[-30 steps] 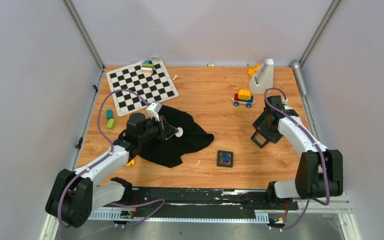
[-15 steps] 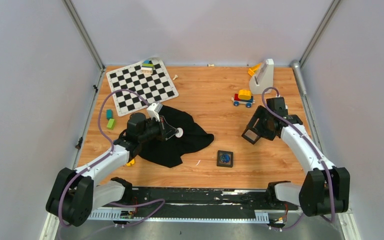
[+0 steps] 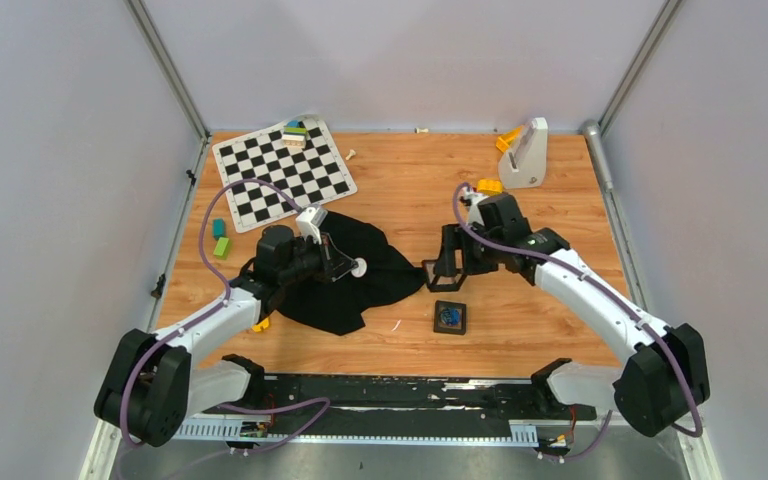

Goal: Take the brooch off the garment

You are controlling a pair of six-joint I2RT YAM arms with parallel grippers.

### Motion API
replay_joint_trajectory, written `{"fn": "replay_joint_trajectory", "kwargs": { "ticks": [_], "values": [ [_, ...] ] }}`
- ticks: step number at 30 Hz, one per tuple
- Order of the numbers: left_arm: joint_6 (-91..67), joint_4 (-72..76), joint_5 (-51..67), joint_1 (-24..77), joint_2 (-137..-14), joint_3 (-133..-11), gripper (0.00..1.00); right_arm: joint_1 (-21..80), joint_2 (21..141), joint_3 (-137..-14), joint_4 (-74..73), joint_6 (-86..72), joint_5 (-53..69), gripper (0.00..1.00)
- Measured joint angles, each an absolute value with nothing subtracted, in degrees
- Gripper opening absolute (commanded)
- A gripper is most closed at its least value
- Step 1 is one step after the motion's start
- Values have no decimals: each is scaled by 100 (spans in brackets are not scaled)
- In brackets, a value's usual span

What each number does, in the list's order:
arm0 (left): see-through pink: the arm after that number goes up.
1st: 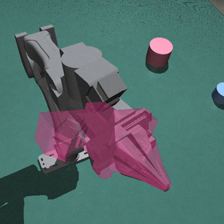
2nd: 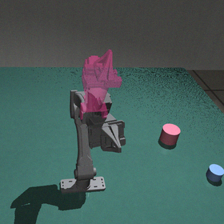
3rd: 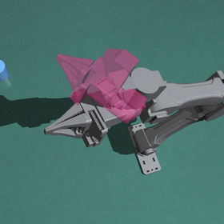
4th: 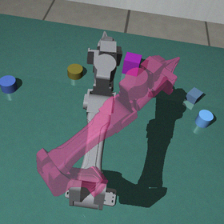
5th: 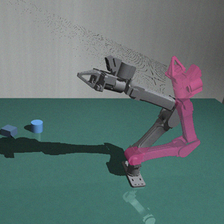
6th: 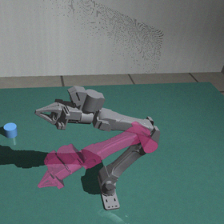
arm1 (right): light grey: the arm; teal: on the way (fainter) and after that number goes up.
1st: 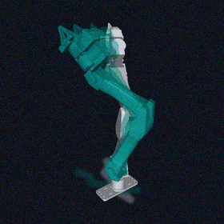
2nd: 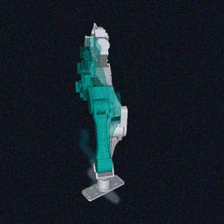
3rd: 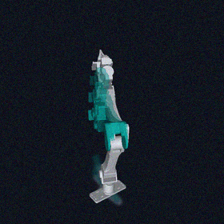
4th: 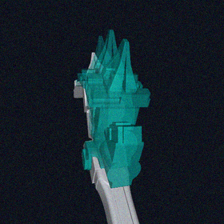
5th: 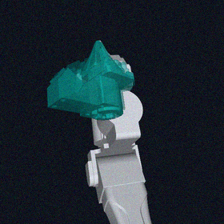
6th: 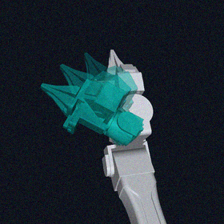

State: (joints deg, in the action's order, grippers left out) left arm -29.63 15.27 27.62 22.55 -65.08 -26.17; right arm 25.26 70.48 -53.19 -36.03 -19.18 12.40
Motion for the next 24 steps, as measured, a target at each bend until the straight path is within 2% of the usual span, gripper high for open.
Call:
{"fn": "replay_joint_trajectory", "kwargs": {
  "ticks": [6, 12, 18, 24],
  "values": [
    [-2950, 1522, 2759, 2255, -6552, -2617, 0, 3870, 7220, -5636, -3623, -1378, 1511, 38],
    [-2939, 1496, 2759, 2255, -6580, -2620, 0, 5009, 7988, -6143, -3785, -858, 1184, 36],
    [-2947, 1203, 2849, 2255, -6552, -2620, 0, 5660, 8715, -6390, -3911, -436, 834, 34],
    [-2910, 740, 2856, 2274, -5953, -2550, 0, 5747, 8888, -6388, -3979, -235, 705, 43]
  ]
}}
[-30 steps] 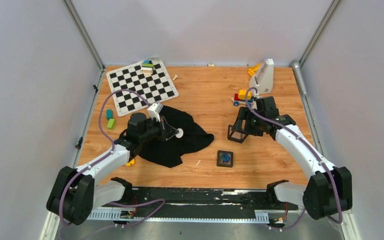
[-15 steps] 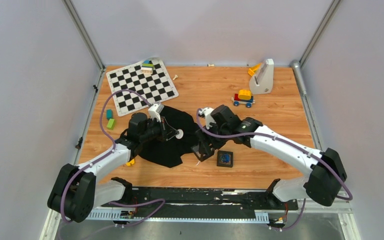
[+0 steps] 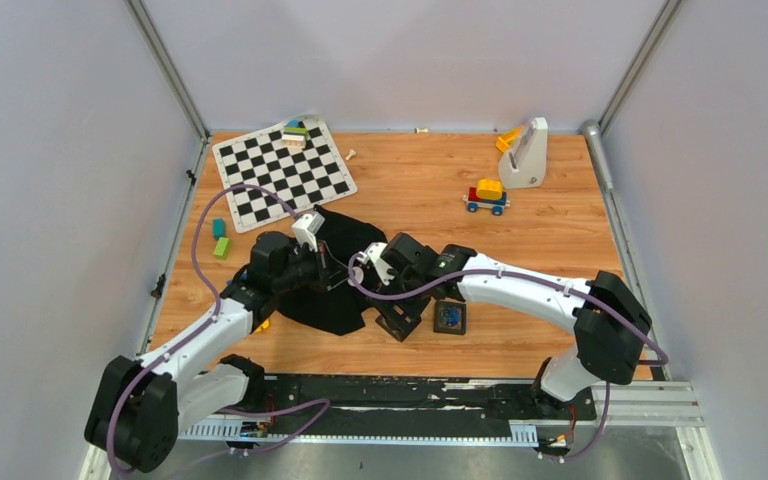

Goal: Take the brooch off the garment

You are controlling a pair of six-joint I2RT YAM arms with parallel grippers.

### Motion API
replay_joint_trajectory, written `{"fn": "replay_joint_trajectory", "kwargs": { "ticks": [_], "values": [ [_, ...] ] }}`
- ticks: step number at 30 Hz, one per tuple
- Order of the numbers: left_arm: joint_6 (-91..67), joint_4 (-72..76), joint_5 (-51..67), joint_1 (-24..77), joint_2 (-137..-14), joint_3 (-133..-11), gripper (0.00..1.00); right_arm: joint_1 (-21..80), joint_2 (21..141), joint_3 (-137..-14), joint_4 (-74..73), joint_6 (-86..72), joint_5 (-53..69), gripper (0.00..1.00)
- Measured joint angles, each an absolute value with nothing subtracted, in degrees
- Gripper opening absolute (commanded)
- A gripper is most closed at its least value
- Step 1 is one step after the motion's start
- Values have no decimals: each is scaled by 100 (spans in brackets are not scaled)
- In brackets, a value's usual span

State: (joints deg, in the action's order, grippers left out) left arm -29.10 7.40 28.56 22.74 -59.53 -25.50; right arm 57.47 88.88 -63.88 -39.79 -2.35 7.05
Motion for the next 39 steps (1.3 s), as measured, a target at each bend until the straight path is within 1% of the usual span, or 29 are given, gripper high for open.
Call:
{"fn": "replay_joint_trajectory", "kwargs": {
  "ticks": [4, 8, 9, 11, 12, 14, 15, 16, 19, 20, 21, 31, 39],
  "values": [
    [-2899, 722, 2845, 2318, -5599, -2453, 0, 5745, 8908, -6388, -3955, -178, 642, 45],
    [-2895, 698, 2847, 2329, -5666, -2425, 0, 5745, 9045, -6390, -3957, -145, 532, 45],
    [-2895, 696, 2845, 2329, -5717, -2425, 0, 5745, 9085, -6390, -3955, -137, 491, 47],
    [-2888, 698, 2847, 2329, -5784, -2421, 0, 5747, 9168, -6390, -3955, -134, 386, 55],
    [-2880, 698, 2847, 2335, -5808, -2410, 0, 5749, 9194, -6390, -3957, -132, 344, 63],
    [-2873, 694, 2849, 2344, -5830, -2386, 0, 5767, 9207, -6390, -3946, -134, 259, 75],
    [-2864, 694, 2849, 2353, -5830, -2377, 0, 5776, 9207, -6390, -3940, -137, 185, 85],
    [-2858, 694, 2851, 2362, -5830, -2370, 0, 5793, 9207, -6390, -3929, -134, 91, 87],
    [-2853, 694, 2858, 2373, -5830, -2370, 0, 5811, 9205, -6390, -3913, -152, -174, 89],
    [-2851, 694, 2860, 2379, -5830, -2370, 0, 5811, 9205, -6388, -3911, -161, -239, 97],
    [-2842, 694, 2862, 2390, -5830, -2370, 0, 5811, 9194, -6375, -3905, -183, -316, 99],
    [-2812, 694, 2869, 2488, -5830, -2370, 0, 5859, 8833, -6143, -3931, -475, -921, 100],
    [-2786, 681, 2849, 2757, -5830, -2370, 0, 5889, 8663, -5951, -4178, -840, -1201, 100]
  ]
}}
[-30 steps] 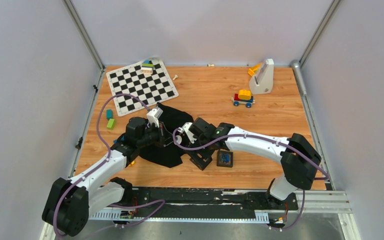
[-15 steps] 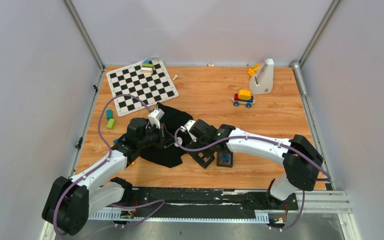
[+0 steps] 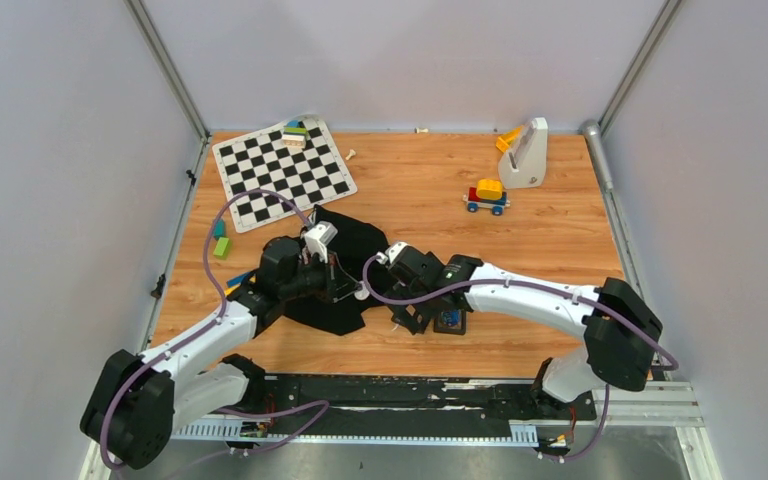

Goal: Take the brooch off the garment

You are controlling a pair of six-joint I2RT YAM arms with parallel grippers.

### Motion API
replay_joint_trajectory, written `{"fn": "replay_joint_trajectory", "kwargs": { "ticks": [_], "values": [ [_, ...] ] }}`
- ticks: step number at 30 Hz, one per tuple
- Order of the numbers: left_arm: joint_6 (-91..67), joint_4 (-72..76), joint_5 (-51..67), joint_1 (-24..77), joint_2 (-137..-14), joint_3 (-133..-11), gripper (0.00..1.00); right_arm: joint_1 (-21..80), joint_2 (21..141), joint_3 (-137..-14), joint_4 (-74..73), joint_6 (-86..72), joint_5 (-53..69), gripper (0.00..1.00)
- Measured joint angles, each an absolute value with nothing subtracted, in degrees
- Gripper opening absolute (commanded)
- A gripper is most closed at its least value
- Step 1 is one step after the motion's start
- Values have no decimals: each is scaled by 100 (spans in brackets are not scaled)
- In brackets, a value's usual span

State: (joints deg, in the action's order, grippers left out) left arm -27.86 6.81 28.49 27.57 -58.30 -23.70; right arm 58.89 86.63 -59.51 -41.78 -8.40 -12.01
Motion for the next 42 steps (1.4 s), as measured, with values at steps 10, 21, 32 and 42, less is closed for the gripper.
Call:
{"fn": "replay_joint_trajectory", "kwargs": {
  "ticks": [10, 21, 32, 42],
  "values": [
    [-2587, 666, 2473, 3612, -6191, -2576, 0, 5896, 8114, -5704, -4534, -1251, -1396, 100],
    [-1785, 1531, 1540, 4506, -6539, -2650, 0, 5896, 7391, -5546, -4606, -1365, -1020, 100],
    [-611, 3258, 1721, 4611, -6904, -1959, 0, 5876, 5760, -5304, -4025, -1918, -875, 100],
    [80, 3754, 2320, 4709, -7631, -2008, 0, 5671, 3618, -4372, -3183, -2816, -1313, 100]
  ]
}}
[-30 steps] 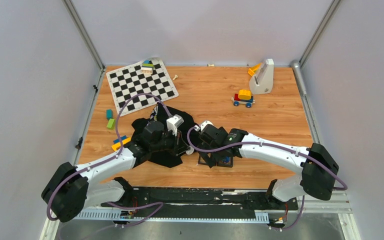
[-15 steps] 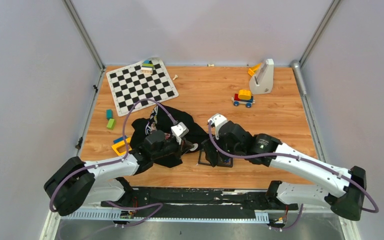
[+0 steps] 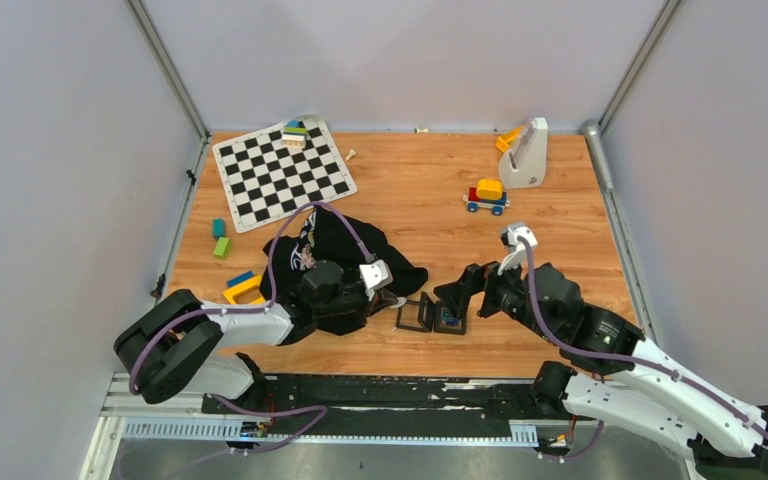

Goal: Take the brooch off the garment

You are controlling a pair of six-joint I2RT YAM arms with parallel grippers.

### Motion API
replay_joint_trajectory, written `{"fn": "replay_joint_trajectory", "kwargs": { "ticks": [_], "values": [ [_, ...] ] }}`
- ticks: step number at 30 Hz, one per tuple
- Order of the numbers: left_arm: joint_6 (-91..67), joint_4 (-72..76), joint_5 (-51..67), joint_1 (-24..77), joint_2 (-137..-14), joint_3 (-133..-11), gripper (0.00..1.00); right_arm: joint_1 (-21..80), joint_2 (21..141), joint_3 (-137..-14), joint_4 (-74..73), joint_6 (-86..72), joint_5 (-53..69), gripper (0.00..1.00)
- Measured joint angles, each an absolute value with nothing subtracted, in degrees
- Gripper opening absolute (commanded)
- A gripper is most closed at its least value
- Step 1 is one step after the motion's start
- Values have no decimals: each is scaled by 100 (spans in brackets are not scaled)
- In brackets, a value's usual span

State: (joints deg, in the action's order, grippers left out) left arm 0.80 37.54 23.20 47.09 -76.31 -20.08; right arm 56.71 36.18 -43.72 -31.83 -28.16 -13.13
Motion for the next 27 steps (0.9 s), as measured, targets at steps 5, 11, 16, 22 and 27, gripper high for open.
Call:
{"fn": "replay_joint_trajectory", "kwargs": {
  "ticks": [5, 11, 16, 22, 27],
  "values": [
    [204, 3822, 2366, 4790, -7957, -2134, 0, 5669, 3118, -4228, -3017, -3024, -1520, 100],
    [320, 3913, 2373, 4917, -8324, -2427, 0, 5653, 3085, -4202, -2956, -3142, -1601, 100],
    [344, 3979, 2373, 4941, -8584, -2545, 0, 5653, 3138, -4202, -2954, -3186, -1603, 100],
    [346, 4101, 2373, 4956, -8875, -2569, 0, 5653, 3146, -4202, -2950, -3190, -1601, 100],
    [357, 4237, 2357, 5000, -9024, -2571, 5, 5653, 3146, -4200, -2947, -3201, -1597, 100]
  ]
}}
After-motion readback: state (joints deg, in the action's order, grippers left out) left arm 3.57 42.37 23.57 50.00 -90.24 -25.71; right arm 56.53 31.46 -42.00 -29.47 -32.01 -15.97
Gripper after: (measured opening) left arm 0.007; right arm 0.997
